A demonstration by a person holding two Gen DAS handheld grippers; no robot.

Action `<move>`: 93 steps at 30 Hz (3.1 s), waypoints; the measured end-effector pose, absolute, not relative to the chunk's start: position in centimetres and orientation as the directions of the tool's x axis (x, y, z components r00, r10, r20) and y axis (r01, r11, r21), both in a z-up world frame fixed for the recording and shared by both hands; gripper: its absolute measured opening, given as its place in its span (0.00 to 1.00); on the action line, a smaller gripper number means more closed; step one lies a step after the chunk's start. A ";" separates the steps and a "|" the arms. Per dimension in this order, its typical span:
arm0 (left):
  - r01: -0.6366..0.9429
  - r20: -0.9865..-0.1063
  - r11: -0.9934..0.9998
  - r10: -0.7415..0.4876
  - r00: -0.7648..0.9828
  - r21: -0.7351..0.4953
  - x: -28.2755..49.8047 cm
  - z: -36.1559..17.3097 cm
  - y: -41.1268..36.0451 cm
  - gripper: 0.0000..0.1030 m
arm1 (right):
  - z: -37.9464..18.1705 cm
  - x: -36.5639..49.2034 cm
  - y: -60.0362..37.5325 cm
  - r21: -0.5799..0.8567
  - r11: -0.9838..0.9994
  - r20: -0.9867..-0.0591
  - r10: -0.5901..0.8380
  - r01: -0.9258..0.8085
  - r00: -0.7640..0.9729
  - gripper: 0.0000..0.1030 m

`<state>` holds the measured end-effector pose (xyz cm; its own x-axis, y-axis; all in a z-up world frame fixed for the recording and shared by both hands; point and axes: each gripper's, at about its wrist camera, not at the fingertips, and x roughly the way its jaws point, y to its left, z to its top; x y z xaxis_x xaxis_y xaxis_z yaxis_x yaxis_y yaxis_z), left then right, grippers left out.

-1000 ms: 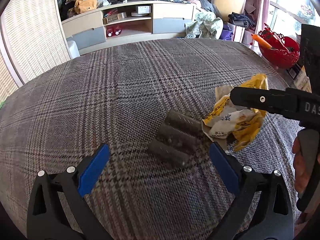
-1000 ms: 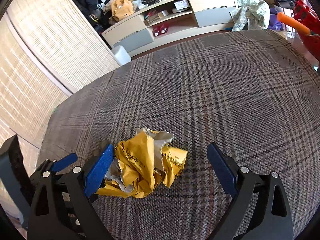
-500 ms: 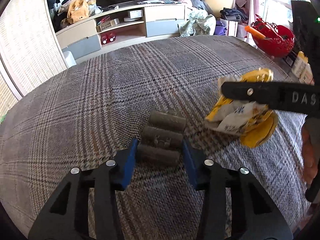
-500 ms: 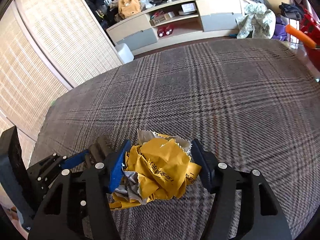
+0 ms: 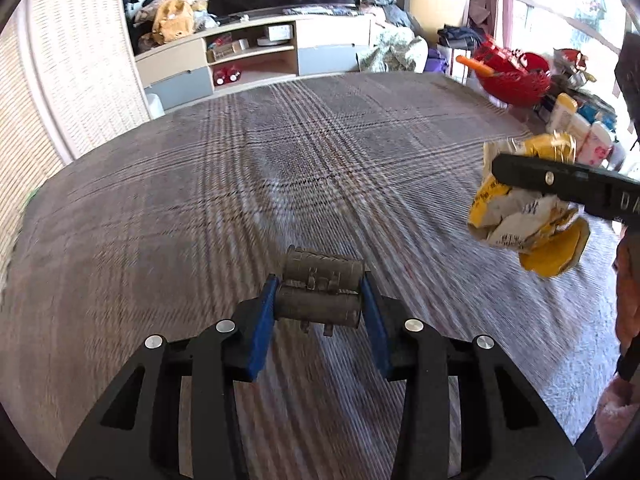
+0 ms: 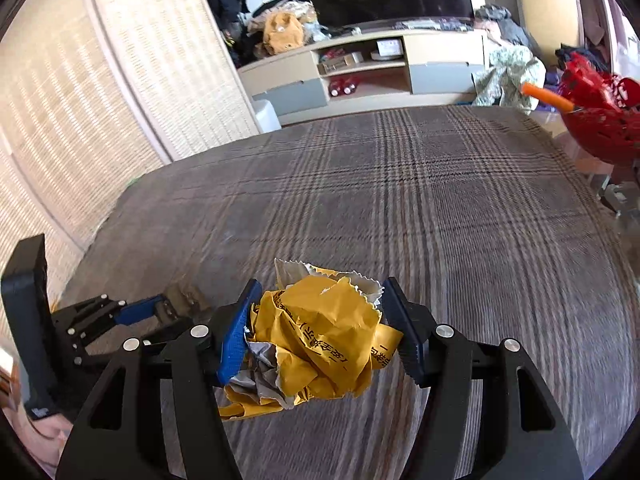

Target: Collect trash

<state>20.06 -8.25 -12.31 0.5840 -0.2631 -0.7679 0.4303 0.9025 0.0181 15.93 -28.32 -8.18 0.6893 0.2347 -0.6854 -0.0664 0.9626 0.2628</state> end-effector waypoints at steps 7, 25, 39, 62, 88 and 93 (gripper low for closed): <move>0.415 -0.726 0.910 -0.295 0.621 -0.014 12.4 -9.6 -6.8 0.38 | -6.5 9.9 -26.3 0.269 0.957 -0.647 0.266 -0.113 0.714 0.61; 0.347 -0.716 0.921 -0.363 0.596 -0.178 0.0 -14.5 -5.6 0.38 | -10.6 -0.7 -24.1 0.245 0.966 -0.698 0.233 -0.080 0.677 0.62; 0.288 -0.824 0.935 -0.326 0.464 -0.207 -0.1 -22.8 -5.7 0.38 | -18.9 -1.1 -21.6 0.214 0.977 -0.818 0.179 0.000 0.546 0.62; 0.284 -0.837 0.923 -0.362 0.411 -0.259 0.4 -24.0 -5.0 0.48 | -20.3 0.9 -20.4 0.262 0.965 -0.840 0.223 0.009 0.495 0.80; 0.247 -0.637 0.962 -0.262 0.725 -0.114 1.5 -11.2 -3.8 0.92 | -6.4 -2.5 -24.2 0.083 0.989 -0.542 -0.059 0.124 0.838 0.97; 0.220 -0.545 0.972 -0.229 0.807 -0.083 2.6 -5.4 -3.0 0.92 | -2.1 -2.5 -24.7 0.061 0.988 -0.447 -0.102 0.144 0.889 0.97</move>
